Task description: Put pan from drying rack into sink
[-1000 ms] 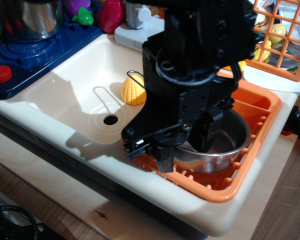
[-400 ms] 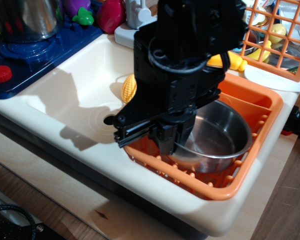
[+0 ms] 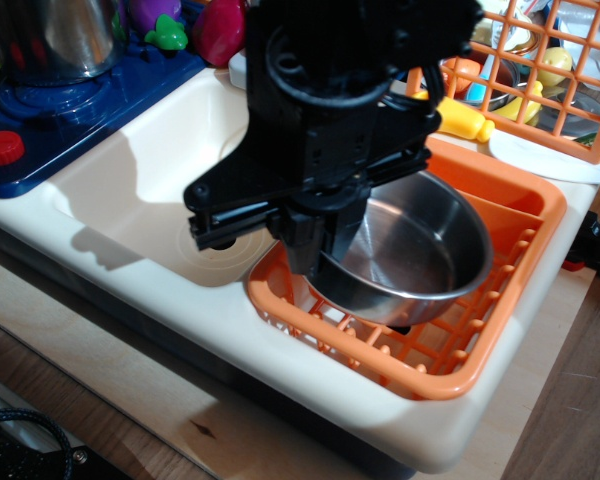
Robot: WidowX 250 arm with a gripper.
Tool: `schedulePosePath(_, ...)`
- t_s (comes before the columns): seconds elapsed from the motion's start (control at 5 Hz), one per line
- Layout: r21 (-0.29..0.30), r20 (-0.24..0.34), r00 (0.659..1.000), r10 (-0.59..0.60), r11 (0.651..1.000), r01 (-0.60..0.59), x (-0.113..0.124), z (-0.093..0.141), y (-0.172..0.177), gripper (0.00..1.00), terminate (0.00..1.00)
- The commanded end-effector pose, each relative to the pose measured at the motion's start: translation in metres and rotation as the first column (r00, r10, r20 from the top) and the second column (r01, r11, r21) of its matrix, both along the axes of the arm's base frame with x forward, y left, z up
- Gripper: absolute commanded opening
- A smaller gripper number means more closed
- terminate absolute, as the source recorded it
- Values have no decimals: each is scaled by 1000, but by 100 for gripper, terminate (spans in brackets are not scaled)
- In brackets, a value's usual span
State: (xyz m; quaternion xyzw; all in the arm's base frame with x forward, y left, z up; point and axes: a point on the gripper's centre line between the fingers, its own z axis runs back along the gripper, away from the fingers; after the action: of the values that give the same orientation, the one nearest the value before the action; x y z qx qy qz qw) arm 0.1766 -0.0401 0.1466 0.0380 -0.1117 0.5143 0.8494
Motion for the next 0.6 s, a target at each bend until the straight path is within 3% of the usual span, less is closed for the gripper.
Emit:
schedulePosePath(0.0, 16, 33, 999, 17, 1000, -18, 3, 28, 25, 0, 0)
schedulePosePath(0.4, 72, 32, 999, -40, 997, 38, -3, 25, 68, 0, 0)
